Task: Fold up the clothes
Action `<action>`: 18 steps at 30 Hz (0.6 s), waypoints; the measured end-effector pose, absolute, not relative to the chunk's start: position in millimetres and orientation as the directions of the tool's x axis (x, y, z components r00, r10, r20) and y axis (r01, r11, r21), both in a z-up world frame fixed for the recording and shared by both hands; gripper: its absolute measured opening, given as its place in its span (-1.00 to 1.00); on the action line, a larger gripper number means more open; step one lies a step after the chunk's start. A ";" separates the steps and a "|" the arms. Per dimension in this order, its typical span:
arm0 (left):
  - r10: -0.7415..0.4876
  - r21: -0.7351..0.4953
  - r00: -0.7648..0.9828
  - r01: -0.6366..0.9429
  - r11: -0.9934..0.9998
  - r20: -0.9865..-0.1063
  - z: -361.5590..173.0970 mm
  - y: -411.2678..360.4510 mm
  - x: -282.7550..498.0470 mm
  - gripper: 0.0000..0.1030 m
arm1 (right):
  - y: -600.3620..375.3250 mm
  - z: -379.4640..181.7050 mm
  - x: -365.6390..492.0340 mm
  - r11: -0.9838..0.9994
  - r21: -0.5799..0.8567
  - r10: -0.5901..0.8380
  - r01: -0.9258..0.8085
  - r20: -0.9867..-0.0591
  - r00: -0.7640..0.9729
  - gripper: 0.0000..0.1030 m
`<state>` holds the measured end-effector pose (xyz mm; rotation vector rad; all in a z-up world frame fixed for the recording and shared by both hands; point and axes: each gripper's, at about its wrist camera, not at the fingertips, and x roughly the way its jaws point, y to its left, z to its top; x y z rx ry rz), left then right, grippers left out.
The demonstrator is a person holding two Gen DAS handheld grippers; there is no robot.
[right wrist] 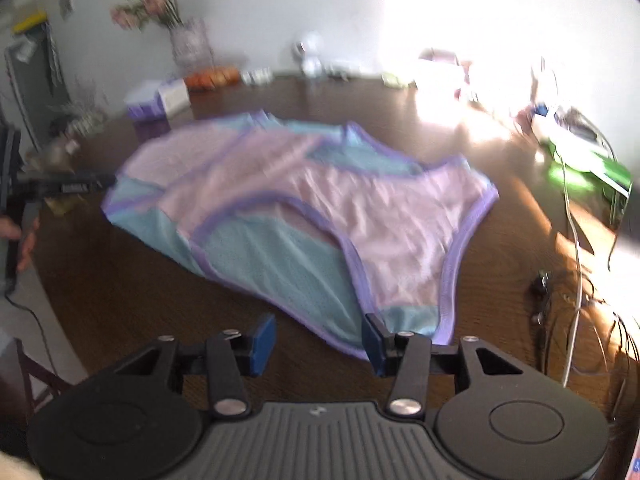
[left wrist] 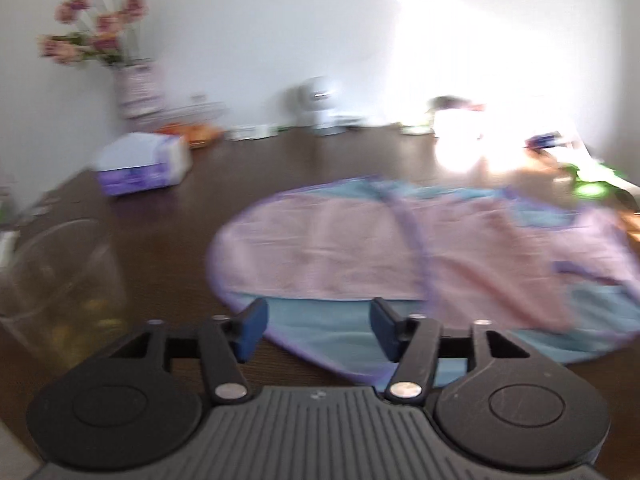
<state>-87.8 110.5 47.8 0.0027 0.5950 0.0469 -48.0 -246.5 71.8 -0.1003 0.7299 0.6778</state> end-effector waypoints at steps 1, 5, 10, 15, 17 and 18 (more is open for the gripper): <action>-0.058 -0.026 0.826 0.052 0.998 -0.560 47.4 109.9 -88.0 0.26 | -240.3 74.2 -50.1 0.761 0.161 0.577 -0.628 -0.611 0.542 -0.03; -0.142 -0.042 0.776 0.147 0.988 -0.615 33.5 112.3 -79.1 0.23 | -194.4 62.0 -42.3 0.686 0.165 0.647 -0.709 -0.585 0.489 -0.04; -0.199 -0.082 0.743 0.192 0.978 -0.639 26.7 122.8 -79.7 0.06 | -149.4 42.4 -38.4 0.628 0.094 0.639 -0.773 -0.629 0.443 -0.18; -0.205 -0.048 0.737 0.228 0.972 -0.644 21.3 127.6 -82.9 -0.42 | -156.9 33.9 -41.3 0.649 0.078 0.621 -0.757 -0.629 0.467 -0.43; -0.209 -0.034 0.739 0.245 0.969 -0.640 21.0 125.6 -83.1 -0.64 | -163.4 33.4 -40.9 0.663 0.093 0.618 -0.743 -0.628 0.473 -0.61; -0.193 -0.028 0.747 0.227 0.973 -0.636 22.1 124.5 -81.2 -0.85 | -164.8 33.0 -40.1 0.675 0.089 0.608 -0.732 -0.629 0.484 -0.81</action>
